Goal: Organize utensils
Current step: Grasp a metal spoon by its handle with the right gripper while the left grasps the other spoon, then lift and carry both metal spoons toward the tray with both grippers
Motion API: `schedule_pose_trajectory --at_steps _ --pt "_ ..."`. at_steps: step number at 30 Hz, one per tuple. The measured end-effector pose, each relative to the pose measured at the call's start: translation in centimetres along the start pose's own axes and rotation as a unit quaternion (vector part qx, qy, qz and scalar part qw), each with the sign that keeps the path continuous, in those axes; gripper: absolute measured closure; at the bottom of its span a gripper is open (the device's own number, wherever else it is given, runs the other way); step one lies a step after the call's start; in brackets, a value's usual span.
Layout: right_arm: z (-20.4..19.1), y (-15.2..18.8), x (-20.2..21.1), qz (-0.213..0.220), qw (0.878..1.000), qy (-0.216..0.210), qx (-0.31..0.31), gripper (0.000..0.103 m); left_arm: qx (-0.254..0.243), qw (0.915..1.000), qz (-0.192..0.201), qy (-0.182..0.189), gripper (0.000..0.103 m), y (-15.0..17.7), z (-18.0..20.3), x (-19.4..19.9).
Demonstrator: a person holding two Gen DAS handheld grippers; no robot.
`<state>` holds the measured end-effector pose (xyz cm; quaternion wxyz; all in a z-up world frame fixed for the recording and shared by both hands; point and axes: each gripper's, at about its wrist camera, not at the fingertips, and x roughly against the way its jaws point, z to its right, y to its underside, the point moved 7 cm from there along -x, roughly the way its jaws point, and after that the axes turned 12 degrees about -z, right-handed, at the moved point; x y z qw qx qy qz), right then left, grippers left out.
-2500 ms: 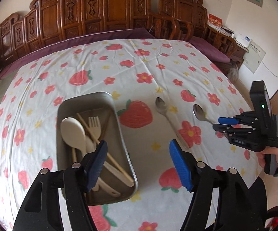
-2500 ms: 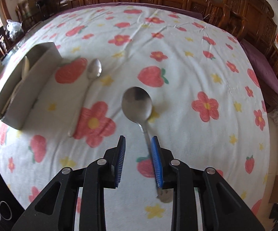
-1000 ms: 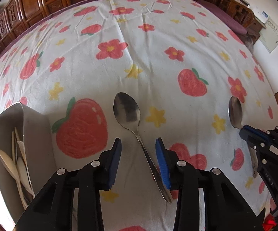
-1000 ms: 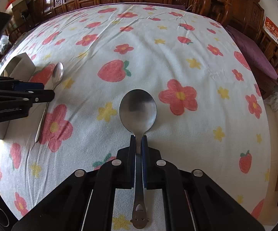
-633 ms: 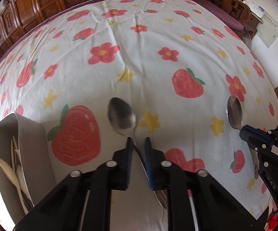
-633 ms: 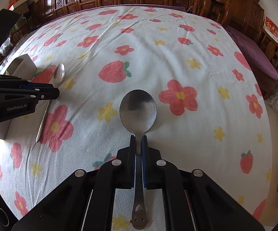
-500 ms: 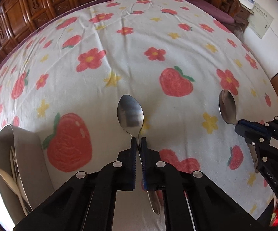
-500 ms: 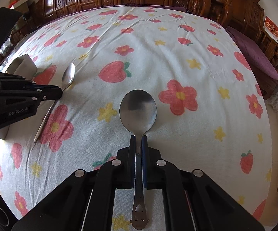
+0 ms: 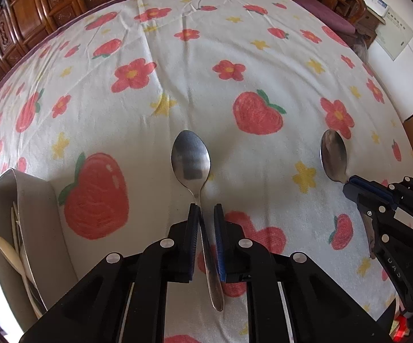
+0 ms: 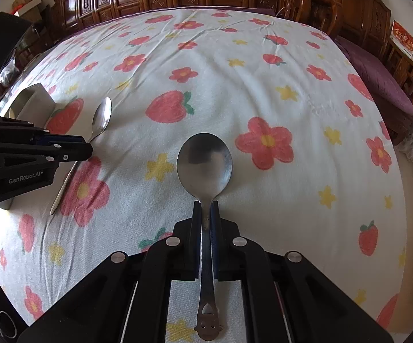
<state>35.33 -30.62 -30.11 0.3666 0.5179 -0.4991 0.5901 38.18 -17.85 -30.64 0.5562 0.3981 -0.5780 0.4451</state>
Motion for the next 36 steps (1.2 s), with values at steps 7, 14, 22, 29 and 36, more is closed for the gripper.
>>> schedule_pose_trajectory --at_steps 7,14,22,29,36 --pt "-0.1 0.3 0.0 -0.005 1.000 0.002 -0.003 0.095 0.005 0.9999 0.003 0.011 0.101 0.0 -0.4 0.0" --pt "-0.3 0.6 0.2 -0.007 1.000 0.003 0.003 0.096 0.002 0.9997 0.021 0.014 0.103 0.4 -0.5 0.3" --pt "-0.5 1.2 0.7 0.003 1.000 0.003 0.000 0.096 -0.002 0.9993 0.032 0.020 0.103 0.9 -0.6 0.9" --pt "-1.7 1.1 2.1 0.017 1.000 -0.010 0.007 0.096 -0.010 0.9982 0.056 0.019 0.103 1.3 -0.7 2.8" --pt "-2.6 1.2 3.2 0.028 0.999 -0.015 0.011 0.096 -0.012 0.9968 0.076 0.020 0.103 2.3 -1.2 4.3"
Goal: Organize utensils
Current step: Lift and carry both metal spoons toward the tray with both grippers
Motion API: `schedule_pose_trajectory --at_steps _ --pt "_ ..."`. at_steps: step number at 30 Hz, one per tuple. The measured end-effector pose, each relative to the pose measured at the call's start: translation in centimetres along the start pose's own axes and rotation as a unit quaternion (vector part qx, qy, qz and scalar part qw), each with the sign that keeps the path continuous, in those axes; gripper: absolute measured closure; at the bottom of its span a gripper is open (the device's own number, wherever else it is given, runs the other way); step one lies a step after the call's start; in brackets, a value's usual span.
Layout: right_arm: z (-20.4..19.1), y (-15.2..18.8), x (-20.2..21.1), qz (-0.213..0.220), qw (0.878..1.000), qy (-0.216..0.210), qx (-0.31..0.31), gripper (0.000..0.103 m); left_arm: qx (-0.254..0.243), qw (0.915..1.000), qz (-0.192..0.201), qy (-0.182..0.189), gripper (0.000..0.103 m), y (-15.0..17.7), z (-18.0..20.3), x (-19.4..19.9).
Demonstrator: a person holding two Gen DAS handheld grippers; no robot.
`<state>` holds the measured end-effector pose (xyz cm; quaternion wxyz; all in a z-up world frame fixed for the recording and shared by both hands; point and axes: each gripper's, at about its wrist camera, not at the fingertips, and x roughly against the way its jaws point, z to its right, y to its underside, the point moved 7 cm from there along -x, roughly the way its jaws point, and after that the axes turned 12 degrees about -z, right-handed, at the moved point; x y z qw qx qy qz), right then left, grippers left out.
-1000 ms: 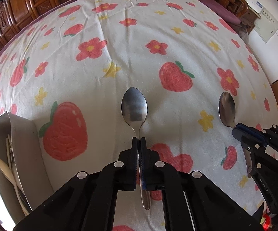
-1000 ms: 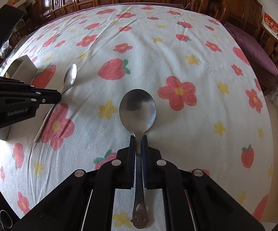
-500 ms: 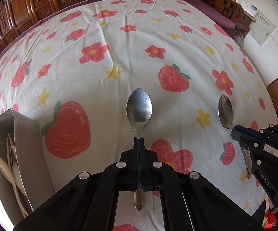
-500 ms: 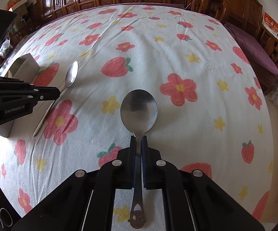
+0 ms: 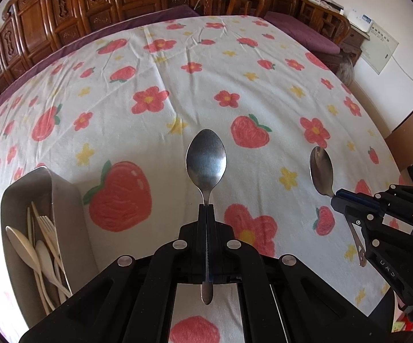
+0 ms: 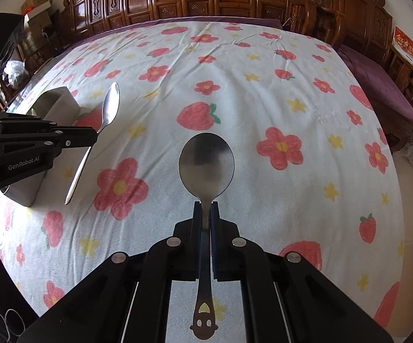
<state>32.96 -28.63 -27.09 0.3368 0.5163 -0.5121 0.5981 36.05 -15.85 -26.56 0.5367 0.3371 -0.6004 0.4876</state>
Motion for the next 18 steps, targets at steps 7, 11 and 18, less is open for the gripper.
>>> schedule_pose_trajectory --at_steps 7,11,18 --pt "-1.5 -0.4 1.6 0.013 1.000 -0.002 0.010 0.096 0.004 0.9997 0.023 0.012 0.103 1.2 -0.9 2.9" --pt "-3.1 -1.0 2.8 0.025 1.000 -0.007 0.017 0.096 0.014 0.9989 0.042 0.017 0.103 1.6 -2.2 5.4" --pt "-7.7 -2.7 5.1 0.047 0.998 -0.024 0.042 0.096 0.028 0.9971 0.070 0.009 0.103 2.8 -5.2 9.0"
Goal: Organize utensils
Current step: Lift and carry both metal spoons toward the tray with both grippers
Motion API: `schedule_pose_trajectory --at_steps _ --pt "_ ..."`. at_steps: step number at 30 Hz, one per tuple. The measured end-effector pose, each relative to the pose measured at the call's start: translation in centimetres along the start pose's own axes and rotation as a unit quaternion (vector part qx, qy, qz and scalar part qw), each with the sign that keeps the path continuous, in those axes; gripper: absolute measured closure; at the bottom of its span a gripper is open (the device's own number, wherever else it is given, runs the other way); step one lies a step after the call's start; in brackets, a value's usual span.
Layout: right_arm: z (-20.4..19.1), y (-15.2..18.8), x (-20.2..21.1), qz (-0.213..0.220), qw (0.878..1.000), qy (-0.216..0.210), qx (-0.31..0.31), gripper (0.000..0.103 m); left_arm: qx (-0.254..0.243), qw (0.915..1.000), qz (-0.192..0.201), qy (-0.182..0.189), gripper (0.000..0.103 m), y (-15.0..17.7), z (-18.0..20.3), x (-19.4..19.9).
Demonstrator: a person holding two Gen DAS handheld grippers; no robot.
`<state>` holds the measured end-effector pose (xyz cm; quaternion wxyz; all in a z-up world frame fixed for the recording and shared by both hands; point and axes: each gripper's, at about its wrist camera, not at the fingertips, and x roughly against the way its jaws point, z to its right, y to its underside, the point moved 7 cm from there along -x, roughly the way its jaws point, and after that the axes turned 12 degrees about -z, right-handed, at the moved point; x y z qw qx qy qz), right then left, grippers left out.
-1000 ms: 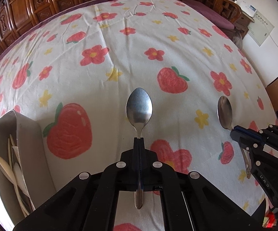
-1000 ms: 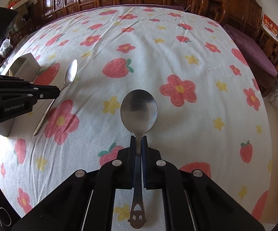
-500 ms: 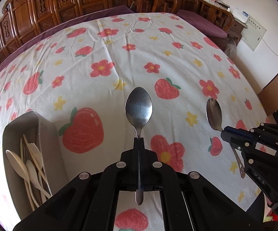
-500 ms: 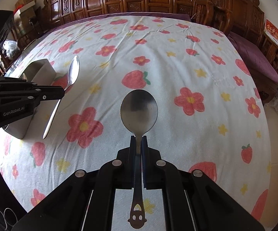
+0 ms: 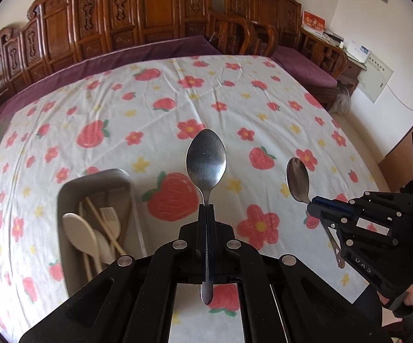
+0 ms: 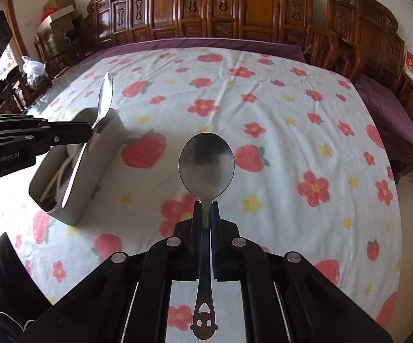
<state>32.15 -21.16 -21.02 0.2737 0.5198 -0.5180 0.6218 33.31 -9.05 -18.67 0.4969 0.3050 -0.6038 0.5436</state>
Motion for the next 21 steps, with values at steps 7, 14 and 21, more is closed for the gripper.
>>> schedule_pose_trajectory --at_steps 7,14,21 --pt "-5.0 -2.2 0.6 0.009 0.999 -0.018 0.030 0.096 0.028 0.9994 0.007 -0.019 0.103 1.5 -4.5 1.6" --pt "-9.1 -3.7 0.5 0.009 0.998 -0.031 0.052 0.096 0.056 0.9979 -0.003 -0.031 0.103 3.5 -8.7 1.0" --pt "-11.8 -4.7 0.5 0.007 0.997 -0.043 0.059 0.096 0.077 0.9964 -0.018 -0.031 0.103 4.7 -11.4 -0.8"
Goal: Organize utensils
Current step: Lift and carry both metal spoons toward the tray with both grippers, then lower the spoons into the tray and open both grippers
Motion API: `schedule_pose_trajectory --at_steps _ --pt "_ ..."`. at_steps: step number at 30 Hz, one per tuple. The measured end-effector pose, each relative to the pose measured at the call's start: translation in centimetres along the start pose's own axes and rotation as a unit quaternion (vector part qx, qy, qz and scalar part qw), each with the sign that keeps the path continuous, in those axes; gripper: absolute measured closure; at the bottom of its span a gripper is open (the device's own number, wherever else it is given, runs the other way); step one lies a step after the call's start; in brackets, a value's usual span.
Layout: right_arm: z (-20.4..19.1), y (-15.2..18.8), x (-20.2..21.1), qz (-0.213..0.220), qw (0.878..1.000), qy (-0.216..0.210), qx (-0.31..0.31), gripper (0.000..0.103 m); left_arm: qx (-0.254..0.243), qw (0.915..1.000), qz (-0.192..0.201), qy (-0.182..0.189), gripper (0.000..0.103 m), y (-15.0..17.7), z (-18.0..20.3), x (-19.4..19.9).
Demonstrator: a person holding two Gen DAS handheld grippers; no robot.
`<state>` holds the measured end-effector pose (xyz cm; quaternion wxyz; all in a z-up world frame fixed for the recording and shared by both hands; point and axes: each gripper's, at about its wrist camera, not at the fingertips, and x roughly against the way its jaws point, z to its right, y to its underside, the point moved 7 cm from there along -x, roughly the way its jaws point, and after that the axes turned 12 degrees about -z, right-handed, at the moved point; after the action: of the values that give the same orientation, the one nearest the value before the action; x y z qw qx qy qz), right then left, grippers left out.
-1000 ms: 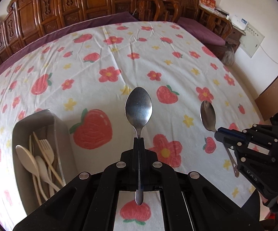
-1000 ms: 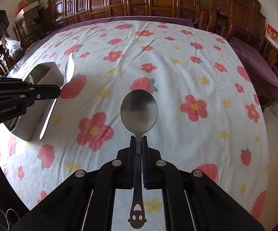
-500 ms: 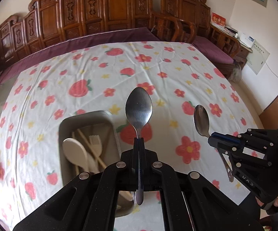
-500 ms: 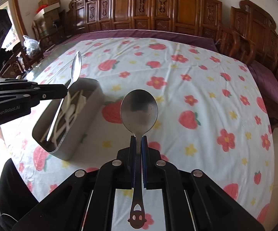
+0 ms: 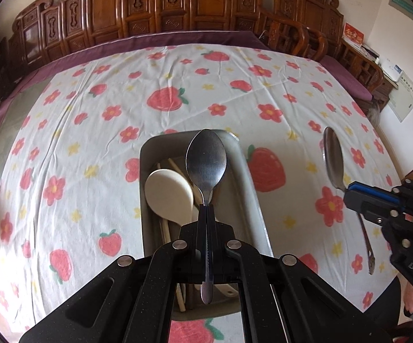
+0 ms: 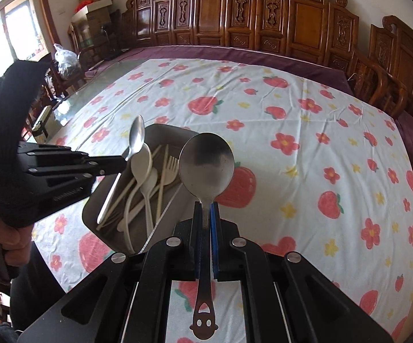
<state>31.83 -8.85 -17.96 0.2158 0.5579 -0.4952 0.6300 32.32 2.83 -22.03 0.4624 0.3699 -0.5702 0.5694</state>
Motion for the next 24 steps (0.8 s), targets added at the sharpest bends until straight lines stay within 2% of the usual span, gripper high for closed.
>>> schedule_pose_trajectory --at_steps 10,18,24 --pt "-2.0 -1.0 -0.7 -0.006 1.000 -0.002 0.009 0.096 0.010 0.9998 -0.006 0.018 0.103 0.7 -1.4 -1.7" --pt "-4.1 -2.1 -2.0 -0.012 1.000 -0.003 0.020 0.096 0.012 0.9993 0.019 0.031 0.103 1.4 -2.9 0.4" --pt "-6.0 -3.0 -3.3 -0.018 0.999 -0.012 0.024 0.096 0.022 0.9989 0.032 0.025 0.103 2.5 -5.4 2.1"
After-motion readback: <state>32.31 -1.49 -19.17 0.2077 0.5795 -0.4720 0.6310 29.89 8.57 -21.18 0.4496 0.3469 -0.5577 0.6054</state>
